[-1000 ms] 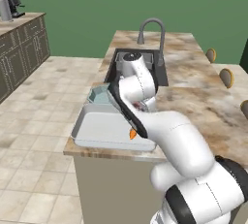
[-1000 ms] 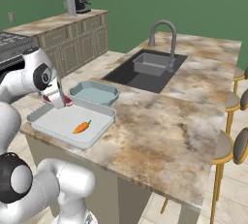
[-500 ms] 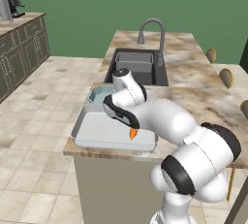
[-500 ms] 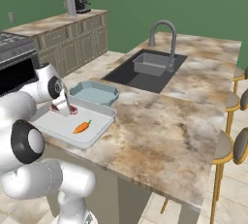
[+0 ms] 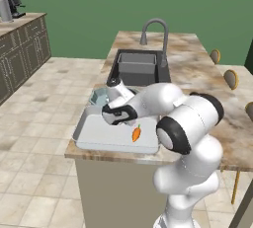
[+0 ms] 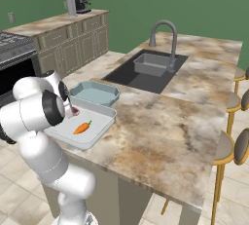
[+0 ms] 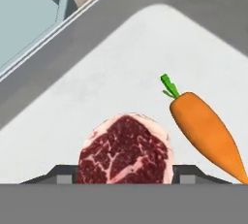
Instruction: Place one carrot and one steak in each tupperware on the nearby counter, to pack two identical lunches.
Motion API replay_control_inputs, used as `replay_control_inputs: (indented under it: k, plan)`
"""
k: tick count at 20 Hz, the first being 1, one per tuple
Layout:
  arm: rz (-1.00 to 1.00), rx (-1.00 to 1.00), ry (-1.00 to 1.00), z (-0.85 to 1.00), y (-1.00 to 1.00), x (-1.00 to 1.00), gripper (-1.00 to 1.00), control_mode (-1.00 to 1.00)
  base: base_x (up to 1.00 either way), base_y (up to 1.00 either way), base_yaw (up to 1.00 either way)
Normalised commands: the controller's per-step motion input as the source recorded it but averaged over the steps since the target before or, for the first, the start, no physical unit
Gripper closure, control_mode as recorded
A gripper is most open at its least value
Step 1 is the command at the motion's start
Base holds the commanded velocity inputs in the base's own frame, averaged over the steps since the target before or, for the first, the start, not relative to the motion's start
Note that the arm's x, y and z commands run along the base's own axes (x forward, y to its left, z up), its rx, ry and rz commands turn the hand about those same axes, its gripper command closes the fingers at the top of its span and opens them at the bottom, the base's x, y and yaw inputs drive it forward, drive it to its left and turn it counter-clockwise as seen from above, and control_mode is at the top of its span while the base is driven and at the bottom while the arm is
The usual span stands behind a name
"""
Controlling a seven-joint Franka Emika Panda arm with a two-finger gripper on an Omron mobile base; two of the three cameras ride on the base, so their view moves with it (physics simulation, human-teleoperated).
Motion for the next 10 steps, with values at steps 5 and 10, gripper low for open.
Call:
replay_control_inputs:
  k: [5,10]
  plan:
    - [0.00,0.00,-0.01,0.11,-0.03,-0.02,-1.00,-1.00,0.00,0.00,0.00]
    - [0.00,0.00,-0.03,0.38,-0.18,-0.25,-1.00,-1.00,0.00,0.00,0.00]
